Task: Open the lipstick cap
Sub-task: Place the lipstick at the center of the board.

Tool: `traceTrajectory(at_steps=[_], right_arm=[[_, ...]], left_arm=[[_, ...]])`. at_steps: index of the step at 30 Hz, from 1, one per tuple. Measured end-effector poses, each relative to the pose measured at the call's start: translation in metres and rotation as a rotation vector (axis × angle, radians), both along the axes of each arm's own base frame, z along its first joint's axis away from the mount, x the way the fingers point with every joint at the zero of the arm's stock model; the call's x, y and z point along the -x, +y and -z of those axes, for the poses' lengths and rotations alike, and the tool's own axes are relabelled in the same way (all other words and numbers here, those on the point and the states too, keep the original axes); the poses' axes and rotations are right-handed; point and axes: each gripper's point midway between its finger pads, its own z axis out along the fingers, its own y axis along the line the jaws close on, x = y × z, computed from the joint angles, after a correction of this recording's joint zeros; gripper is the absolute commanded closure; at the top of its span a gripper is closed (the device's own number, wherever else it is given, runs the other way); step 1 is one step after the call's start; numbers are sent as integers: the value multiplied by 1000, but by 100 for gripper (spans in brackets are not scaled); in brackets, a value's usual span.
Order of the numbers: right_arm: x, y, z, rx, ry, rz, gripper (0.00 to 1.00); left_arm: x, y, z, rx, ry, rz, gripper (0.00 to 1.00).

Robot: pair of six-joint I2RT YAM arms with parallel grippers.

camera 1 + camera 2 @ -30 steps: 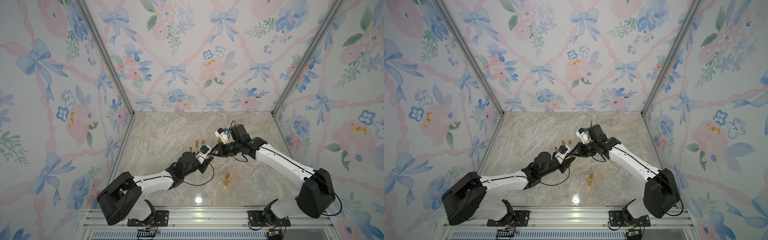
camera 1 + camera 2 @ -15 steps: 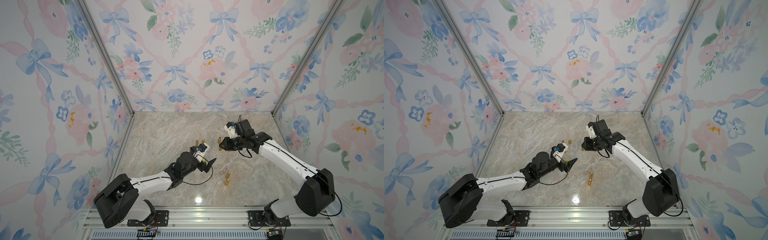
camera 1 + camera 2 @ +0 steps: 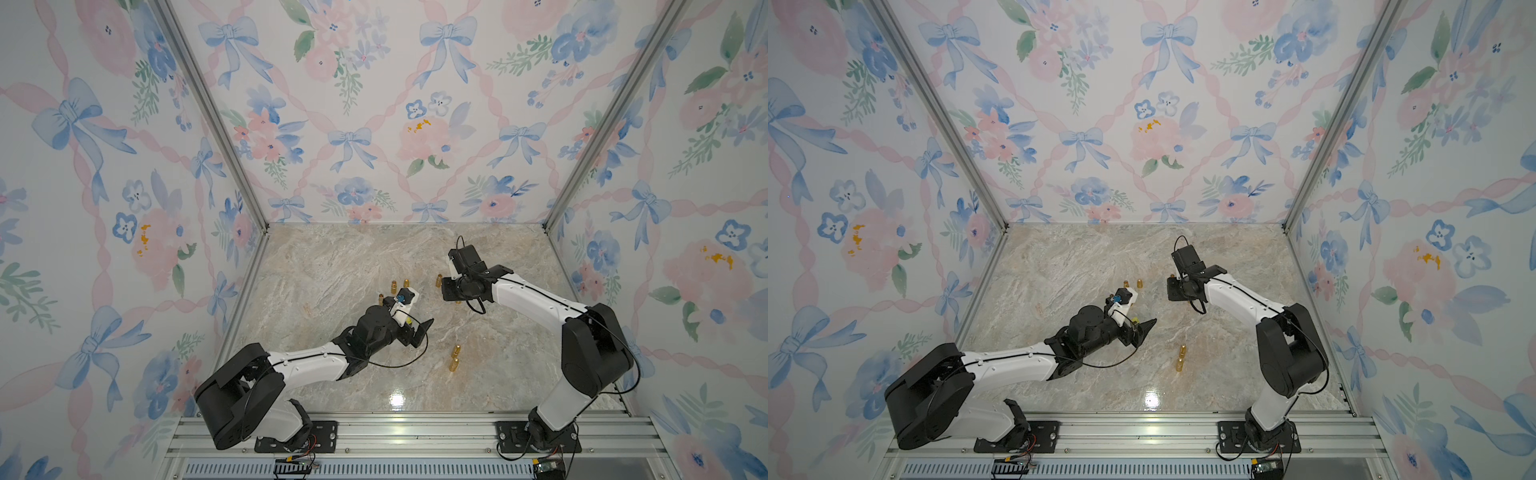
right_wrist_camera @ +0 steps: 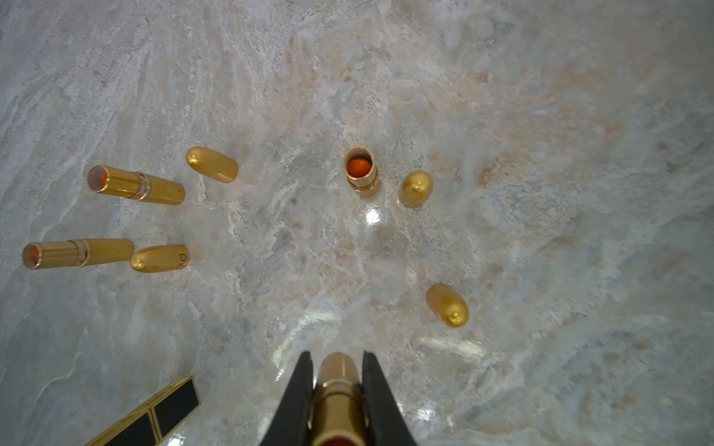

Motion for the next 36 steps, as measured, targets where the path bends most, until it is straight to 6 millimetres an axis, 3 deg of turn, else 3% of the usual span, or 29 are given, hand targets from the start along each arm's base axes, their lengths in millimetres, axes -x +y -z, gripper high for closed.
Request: traceTrajectory(at_steps=[6, 12, 28, 36], right_arm=[[-6, -7, 32, 62, 3, 16, 83], [-12, -12, 46, 95, -15, 31, 83], [-23, -13, 55, 122, -55, 34, 83], [-21, -11, 55, 124, -56, 24, 71]], left_arm=[[1, -8, 3, -4, 12, 9, 2], [2, -17, 1, 1, 13, 16, 2], [-1, -15, 1, -4, 8, -6, 2], [-2, -14, 1, -5, 7, -13, 2]])
